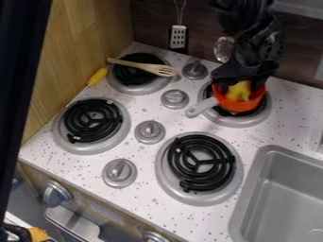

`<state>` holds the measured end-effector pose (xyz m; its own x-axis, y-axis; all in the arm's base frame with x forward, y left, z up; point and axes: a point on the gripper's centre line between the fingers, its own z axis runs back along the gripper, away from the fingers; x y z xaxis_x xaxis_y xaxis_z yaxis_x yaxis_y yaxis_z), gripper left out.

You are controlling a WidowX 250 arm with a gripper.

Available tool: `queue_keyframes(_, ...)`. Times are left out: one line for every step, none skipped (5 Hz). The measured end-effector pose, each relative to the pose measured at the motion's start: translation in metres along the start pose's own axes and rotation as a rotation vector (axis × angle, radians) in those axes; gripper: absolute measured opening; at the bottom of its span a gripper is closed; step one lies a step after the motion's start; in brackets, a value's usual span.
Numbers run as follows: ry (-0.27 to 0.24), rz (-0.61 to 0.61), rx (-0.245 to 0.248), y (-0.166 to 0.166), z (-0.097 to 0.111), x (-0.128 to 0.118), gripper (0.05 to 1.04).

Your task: He removed the yellow object from Water dipper then he drop in the middle of the stove

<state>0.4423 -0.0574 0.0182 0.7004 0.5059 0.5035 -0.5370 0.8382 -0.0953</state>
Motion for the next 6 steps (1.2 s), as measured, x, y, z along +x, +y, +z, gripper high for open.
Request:
queue_keyframes(-0.023,0.008,0.033,0.006,0.003,0.001,0.854)
queue_keyframes(-0.063,0.011,0.034,0.006,0.011,0.008,0.854)
queue_keyframes(-0.099,-0.001,0.041,0.005,0.017,0.015,0.854)
queue_keyframes(-0.125,-0.024,0.056,0.006,0.019,0.019,0.854)
queue_keyframes(-0.117,-0.031,0.103,0.012,0.035,0.025,0.854)
queue_keyframes(-0.098,-0.024,0.152,0.02,0.048,0.022,0.854)
